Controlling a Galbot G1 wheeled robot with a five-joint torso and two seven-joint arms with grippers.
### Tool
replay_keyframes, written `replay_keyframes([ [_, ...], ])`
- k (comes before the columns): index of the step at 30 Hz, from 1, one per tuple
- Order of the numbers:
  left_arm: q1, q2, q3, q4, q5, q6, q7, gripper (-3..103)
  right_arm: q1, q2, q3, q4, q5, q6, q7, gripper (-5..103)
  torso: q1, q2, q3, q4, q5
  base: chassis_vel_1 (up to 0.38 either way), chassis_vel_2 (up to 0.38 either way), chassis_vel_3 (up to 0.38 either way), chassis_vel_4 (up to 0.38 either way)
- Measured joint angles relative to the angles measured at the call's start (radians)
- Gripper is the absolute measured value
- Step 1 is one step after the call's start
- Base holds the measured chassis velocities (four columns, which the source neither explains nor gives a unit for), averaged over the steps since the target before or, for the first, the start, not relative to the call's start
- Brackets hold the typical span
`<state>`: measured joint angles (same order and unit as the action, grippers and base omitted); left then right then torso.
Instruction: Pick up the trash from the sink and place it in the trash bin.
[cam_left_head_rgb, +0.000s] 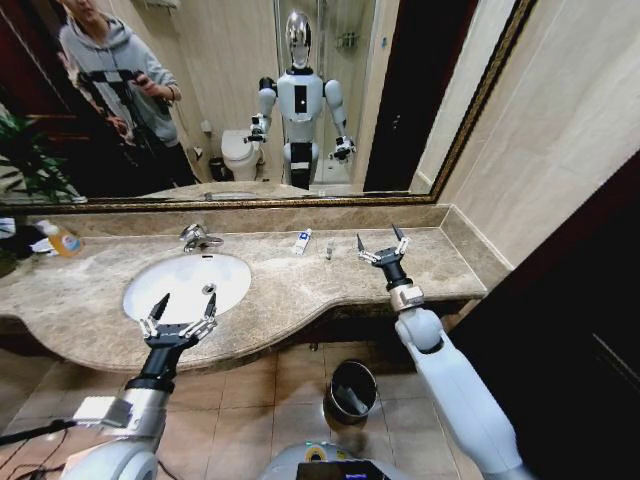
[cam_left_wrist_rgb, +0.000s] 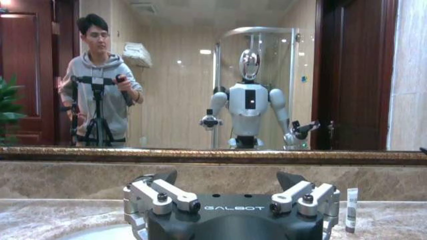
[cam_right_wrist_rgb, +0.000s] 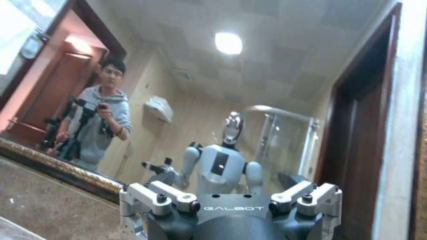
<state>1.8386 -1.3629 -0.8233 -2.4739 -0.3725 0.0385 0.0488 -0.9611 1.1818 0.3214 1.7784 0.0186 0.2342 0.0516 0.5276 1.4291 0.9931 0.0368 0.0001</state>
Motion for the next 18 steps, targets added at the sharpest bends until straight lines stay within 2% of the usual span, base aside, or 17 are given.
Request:
replay_keyframes([
  [3, 0.000, 0.000, 0.000, 0.000, 0.000, 0.000, 0.000, 100, 0.023, -0.012, -0.018, -0.023, 0.007, 0.013, -0.008, 100, 0.000, 0.000, 0.000, 0.0000, -0.0001, 0.000, 0.000, 0.000, 0.000],
  [5, 0.000, 0.000, 0.000, 0.000, 0.000, 0.000, 0.000, 100, 0.026, -0.025, -0.024, -0.014, 0.059, -0.034, -0.063, 100, 0.000, 0.000, 0.000, 0.0001, 0.0001, 0.000, 0.000, 0.000, 0.000],
  [6, 0.000, 0.000, 0.000, 0.000, 0.000, 0.000, 0.000, 100, 0.026, -0.025, -0.024, -0.014, 0.059, -0.034, -0.063, 100, 0.000, 0.000, 0.000, 0.0001, 0.0001, 0.000, 0.000, 0.000, 0.000],
  [8, 0.000, 0.000, 0.000, 0.000, 0.000, 0.000, 0.000, 100, 0.019, -0.051, -0.051, 0.032, 0.202, -0.169, -0.145, 100, 0.000, 0.000, 0.000, -0.0003, -0.0006, 0.000, 0.000, 0.000, 0.000],
  [10, 0.000, 0.000, 0.000, 0.000, 0.000, 0.000, 0.000, 100, 0.035, -0.058, -0.115, 0.027, 0.309, -0.238, -0.131, 100, 0.000, 0.000, 0.000, -0.0002, 0.0004, 0.000, 0.000, 0.000, 0.000],
  [11, 0.000, 0.000, 0.000, 0.000, 0.000, 0.000, 0.000, 100, 0.035, -0.058, -0.115, 0.027, 0.309, -0.238, -0.131, 100, 0.000, 0.000, 0.000, -0.0002, 0.0004, 0.000, 0.000, 0.000, 0.000],
  [12, 0.000, 0.000, 0.000, 0.000, 0.000, 0.000, 0.000, 100, 0.045, -0.057, -0.127, 0.023, 0.329, -0.267, -0.133, 100, 0.000, 0.000, 0.000, 0.0001, 0.0004, 0.000, 0.000, 0.000, 0.000],
  [14, 0.000, 0.000, 0.000, 0.000, 0.000, 0.000, 0.000, 100, 0.077, -0.051, -0.150, 0.016, 0.381, -0.370, -0.158, 100, 0.000, 0.000, 0.000, 0.0000, -0.0004, 0.000, 0.000, 0.000, 0.000],
  [18, 0.000, 0.000, 0.000, 0.000, 0.000, 0.000, 0.000, 100, 0.142, -0.046, -0.197, -0.033, 0.419, -0.423, -0.160, 100, 0.000, 0.000, 0.000, 0.0000, -0.0003, 0.000, 0.000, 0.000, 0.000],
])
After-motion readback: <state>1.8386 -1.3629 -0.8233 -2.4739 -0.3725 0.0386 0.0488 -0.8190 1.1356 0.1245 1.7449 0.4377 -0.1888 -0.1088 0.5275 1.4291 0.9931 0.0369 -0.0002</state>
